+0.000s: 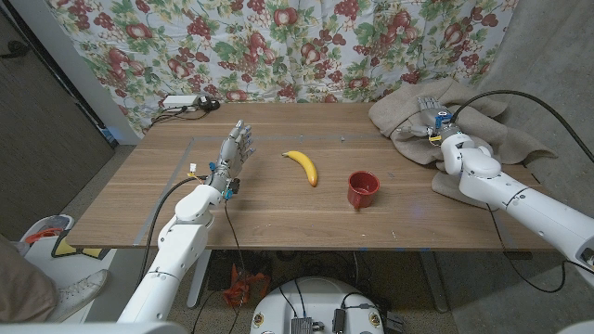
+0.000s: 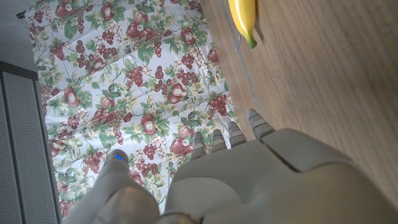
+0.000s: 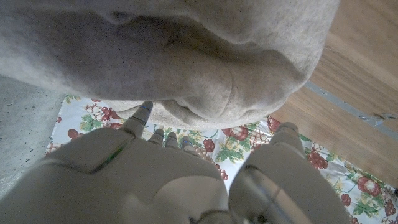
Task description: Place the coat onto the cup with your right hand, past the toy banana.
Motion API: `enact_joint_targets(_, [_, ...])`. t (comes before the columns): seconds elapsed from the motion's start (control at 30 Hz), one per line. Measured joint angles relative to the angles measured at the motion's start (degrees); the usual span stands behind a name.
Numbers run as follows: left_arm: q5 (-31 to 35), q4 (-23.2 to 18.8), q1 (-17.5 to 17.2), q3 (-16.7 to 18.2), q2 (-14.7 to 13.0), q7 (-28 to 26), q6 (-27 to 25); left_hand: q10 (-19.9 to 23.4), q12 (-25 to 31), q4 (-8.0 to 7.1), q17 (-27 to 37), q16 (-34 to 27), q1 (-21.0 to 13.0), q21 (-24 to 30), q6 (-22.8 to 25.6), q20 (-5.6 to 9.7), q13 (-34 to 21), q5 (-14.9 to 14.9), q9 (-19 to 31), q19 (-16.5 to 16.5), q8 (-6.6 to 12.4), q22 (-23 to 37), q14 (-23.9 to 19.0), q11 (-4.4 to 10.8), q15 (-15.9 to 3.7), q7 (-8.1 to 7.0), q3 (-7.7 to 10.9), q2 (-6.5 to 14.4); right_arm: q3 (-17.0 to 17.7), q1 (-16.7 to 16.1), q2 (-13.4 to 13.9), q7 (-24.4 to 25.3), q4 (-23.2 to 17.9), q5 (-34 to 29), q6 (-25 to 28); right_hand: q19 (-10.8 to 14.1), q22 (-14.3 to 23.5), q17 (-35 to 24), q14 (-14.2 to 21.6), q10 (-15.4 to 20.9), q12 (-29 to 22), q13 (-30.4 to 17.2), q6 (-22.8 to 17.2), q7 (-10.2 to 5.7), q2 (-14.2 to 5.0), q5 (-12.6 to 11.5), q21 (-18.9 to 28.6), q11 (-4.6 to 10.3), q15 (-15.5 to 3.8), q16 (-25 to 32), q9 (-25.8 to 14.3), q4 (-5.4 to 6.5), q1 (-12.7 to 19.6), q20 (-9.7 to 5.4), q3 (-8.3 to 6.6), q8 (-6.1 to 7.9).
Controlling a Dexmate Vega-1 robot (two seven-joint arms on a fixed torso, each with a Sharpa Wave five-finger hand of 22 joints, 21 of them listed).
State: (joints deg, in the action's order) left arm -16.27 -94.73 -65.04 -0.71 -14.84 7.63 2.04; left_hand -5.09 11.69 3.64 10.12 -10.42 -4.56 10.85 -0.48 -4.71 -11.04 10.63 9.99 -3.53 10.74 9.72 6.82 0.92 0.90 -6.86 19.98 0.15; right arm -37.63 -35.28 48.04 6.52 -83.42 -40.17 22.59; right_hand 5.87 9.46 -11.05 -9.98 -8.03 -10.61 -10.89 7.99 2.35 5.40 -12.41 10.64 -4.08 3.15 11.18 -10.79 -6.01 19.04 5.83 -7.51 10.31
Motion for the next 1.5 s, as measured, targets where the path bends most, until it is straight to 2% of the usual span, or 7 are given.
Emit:
enact_joint_targets(0.7, [0.0, -1.6, -1.0, 0.2, -0.3, -0.2, -1.0, 0.0, 0.0, 0.39, 0.0, 0.0, 0.0, 0.0, 0.0, 0.00, 0.0, 0.0, 0.0, 0.0, 0.00, 0.0, 0.0, 0.00, 0.00, 0.01, 0.09, 0.0, -2.3, 2.9, -1.0, -1.9, 3.7, 0.1, 0.0, -0.5, 0.0, 0.0, 0.2, -1.3, 0.0, -0.2, 0.7, 0.03, 0.00, 0.0, -0.3, 0.11, 0.22, 0.0, -0.3, 0.08, 0.0, 0.53, 0.07, 0.00])
enact_joint_targets(0.77, [0.0, -1.7, -1.0, 0.2, -0.3, -0.2, -1.0, 0.0, 0.0, 0.39, 0.0, 0.0, 0.0, 0.0, -0.4, 0.00, 0.0, 0.0, 0.0, 0.0, -0.02, 0.0, 0.0, 0.00, 0.00, 0.39, 0.09, 0.0, -2.5, 3.2, -1.2, -2.0, 4.0, 0.1, -0.1, -0.7, 0.0, 0.0, 0.2, -1.3, 0.0, -0.2, 0.9, 0.31, 0.00, 0.0, -0.3, 0.11, 0.22, 0.0, -0.3, 0.24, 0.0, 0.68, 0.23, 0.00])
enact_joint_targets(0.87, [0.0, -1.8, -1.1, 0.2, -0.3, -0.2, -1.0, 0.0, 0.0, 0.39, 0.0, 0.0, 0.0, 0.0, -0.8, 0.00, 0.0, 0.0, 0.0, 0.0, -0.46, 0.0, 0.0, 0.00, 0.00, 0.00, 0.09, 0.0, -2.9, 3.8, -1.5, -2.3, 4.6, 0.0, -0.5, -0.7, 0.0, 0.0, 0.2, -1.3, 0.0, -0.2, 1.0, 0.21, 0.00, 0.0, -0.3, 0.11, 0.25, 0.0, -0.3, 0.23, 0.0, 0.74, 0.23, 0.00])
enact_joint_targets(0.97, [0.0, -2.1, -1.3, 0.2, -0.3, -0.2, -1.0, 0.0, 0.0, 0.39, 0.0, 0.0, 0.0, 0.0, -0.8, 0.00, 0.0, 0.0, 0.0, 0.0, -0.46, 0.0, 0.0, 0.00, 0.00, 0.00, 0.09, 0.0, -3.2, 4.1, -1.7, -2.3, 5.1, 0.0, -0.6, -0.7, 0.0, 0.0, 0.2, -1.3, 0.0, -0.2, 1.2, 0.00, 0.01, -0.4, -0.3, 0.14, 1.46, 0.0, -0.3, 0.06, 0.0, 1.19, 0.40, 0.00])
enact_joint_targets(1.5, [0.0, -2.9, -2.0, 0.3, -0.2, -0.5, -1.0, 0.0, 0.0, 0.79, 0.0, 0.0, -0.3, 0.0, -0.8, 0.00, 0.0, 0.0, 0.0, 0.0, -0.45, 0.0, 0.2, 0.00, 0.25, 0.01, 0.01, 0.3, -4.6, 5.8, -2.6, -3.5, 7.4, 0.0, -1.5, -0.8, 0.0, 0.0, -0.1, -1.8, 0.0, -0.2, 1.2, 0.00, 0.01, -0.4, -0.3, 0.20, 1.73, 0.0, -0.3, 0.07, 0.0, 1.70, 0.40, 0.30])
